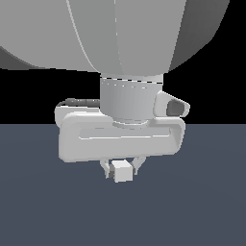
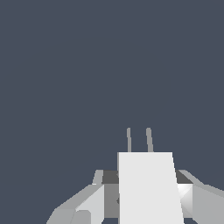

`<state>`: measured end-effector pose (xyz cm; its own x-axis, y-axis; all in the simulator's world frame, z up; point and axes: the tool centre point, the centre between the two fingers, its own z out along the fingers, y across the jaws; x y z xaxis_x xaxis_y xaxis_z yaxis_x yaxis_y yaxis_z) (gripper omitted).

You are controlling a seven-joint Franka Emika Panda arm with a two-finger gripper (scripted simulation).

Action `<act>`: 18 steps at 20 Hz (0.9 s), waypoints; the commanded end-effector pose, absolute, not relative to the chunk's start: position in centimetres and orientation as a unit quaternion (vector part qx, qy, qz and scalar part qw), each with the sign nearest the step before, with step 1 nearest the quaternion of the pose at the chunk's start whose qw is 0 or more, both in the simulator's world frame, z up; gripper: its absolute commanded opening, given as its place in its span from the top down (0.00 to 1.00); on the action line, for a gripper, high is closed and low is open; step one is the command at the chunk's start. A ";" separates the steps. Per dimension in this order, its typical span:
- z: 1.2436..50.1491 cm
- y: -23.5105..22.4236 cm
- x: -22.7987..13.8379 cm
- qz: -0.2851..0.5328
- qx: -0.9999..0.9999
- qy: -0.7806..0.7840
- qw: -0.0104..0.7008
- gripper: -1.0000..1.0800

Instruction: Plug the charger into the wall socket.

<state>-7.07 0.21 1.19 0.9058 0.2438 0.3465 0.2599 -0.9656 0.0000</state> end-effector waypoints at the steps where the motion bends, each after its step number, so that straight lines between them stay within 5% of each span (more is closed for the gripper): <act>1: 1.2 0.0 -7.0 -0.175 -0.976 -0.127 0.022 1.00; 18: 5.8 -1.8 -4.3 -0.174 -0.973 -0.152 0.025 1.00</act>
<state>-4.80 -1.41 4.93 0.8958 0.2795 0.3456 0.2970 -0.9549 0.0024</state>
